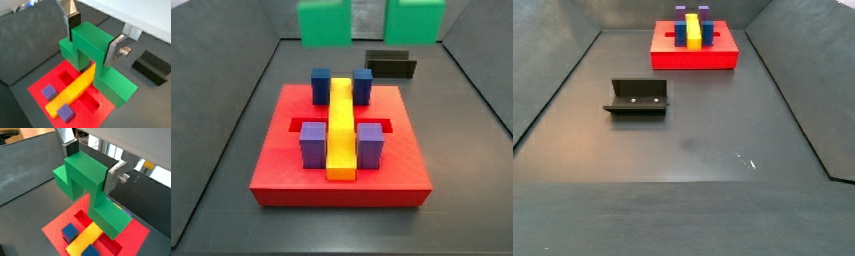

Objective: Pick up the green object. Move up. Place the green object on the fixture. Regrasp the green object. Move to above the board. Insert the green object.
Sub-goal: Insert the green object.

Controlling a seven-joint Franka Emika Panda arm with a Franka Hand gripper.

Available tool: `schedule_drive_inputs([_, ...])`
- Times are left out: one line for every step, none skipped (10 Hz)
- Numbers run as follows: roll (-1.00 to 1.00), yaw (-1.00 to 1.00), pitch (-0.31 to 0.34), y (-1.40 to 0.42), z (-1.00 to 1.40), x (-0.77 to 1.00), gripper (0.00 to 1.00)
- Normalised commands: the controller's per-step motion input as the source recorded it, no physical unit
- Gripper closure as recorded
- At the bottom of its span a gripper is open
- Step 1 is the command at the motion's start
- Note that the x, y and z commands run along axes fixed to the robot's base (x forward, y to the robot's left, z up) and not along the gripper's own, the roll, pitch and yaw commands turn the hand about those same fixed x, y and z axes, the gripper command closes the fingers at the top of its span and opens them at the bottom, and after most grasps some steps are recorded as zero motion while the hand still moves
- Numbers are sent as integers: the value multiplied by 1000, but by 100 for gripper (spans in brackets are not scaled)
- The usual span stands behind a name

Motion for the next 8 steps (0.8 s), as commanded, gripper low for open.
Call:
schedule_drive_inputs([-26, 109, -170, -183, -549, 86, 100])
schedule_drive_inputs([67, 126, -110, -189, -571, 0, 100])
schedule_drive_inputs([197, 131, -114, -183, -694, -43, 100])
schedule_drive_inputs([316, 160, -94, -177, -689, -143, 100])
schedule_drive_inputs([379, 131, -41, -200, -597, -157, 100])
schedule_drive_inputs([353, 174, 0, -249, -400, -154, 100])
schedule_drive_inputs([116, 237, 0, -197, -240, 0, 100])
schedule_drive_inputs([0, 223, 0, -120, -146, 0, 100])
